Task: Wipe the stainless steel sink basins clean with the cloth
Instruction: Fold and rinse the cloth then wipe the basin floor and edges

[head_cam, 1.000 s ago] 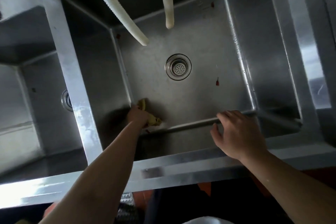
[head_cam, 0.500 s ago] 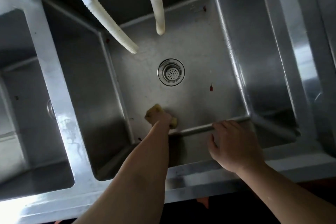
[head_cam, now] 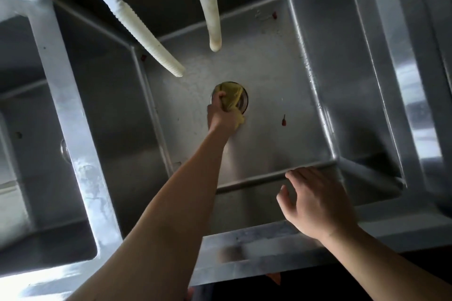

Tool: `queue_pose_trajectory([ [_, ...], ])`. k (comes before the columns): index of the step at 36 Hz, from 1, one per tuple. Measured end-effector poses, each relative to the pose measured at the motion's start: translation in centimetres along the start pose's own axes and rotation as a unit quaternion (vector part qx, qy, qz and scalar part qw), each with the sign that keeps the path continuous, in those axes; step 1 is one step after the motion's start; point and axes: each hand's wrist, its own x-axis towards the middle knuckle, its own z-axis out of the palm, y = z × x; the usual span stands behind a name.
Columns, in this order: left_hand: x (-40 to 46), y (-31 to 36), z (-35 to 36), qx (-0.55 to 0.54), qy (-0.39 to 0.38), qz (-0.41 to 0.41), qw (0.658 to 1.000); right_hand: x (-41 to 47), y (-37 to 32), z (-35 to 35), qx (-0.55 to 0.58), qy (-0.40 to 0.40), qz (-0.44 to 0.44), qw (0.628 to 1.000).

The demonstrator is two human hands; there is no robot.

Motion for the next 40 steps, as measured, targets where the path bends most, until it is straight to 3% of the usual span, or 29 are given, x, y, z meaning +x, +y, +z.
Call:
queue_pose_trajectory([
  [5,-1.3,-5.4,-5.4,0.106,0.126,-0.009,0.986,0.0,-0.1,-0.1,0.004,0.003,-0.008,1.0],
  [7,-2.2,-7.6,-7.5,0.14,0.166,-0.057,0.974,0.1,-0.1,-0.1,0.004,0.001,-0.01,1.0],
  [11,-3.7,-10.9,-10.2,0.26,0.134,-0.183,0.939,0.0,-0.1,-0.1,0.009,-0.005,-0.004,1.0],
  [16,-4.2,-12.9,-9.6,0.274,0.098,-0.203,0.935,0.1,0.2,0.1,0.002,-0.006,-0.012,1.0],
  [20,-3.6,-12.5,-7.4,0.24,0.109,-0.182,0.947,0.0,0.1,0.2,0.005,0.021,-0.011,1.0],
  [24,-2.5,-11.2,-6.1,0.307,0.093,-0.16,0.934,0.1,0.2,0.3,0.005,0.037,-0.022,0.999],
  [28,-1.4,-8.2,-4.4,0.379,0.047,-0.065,0.922,0.1,0.2,0.3,0.005,0.031,-0.026,0.999],
  [34,0.7,-2.9,-1.1,0.359,0.027,0.067,0.931,0.1,0.2,0.3,-0.001,0.058,-0.026,0.998],
  [36,1.4,-1.6,-0.2,0.308,0.018,0.058,0.949,0.1,0.2,0.4,0.006,0.066,-0.028,0.997],
  [40,3.1,-0.1,0.3,0.305,0.007,0.022,0.952,0.1,0.3,0.6,0.022,0.082,-0.036,0.996],
])
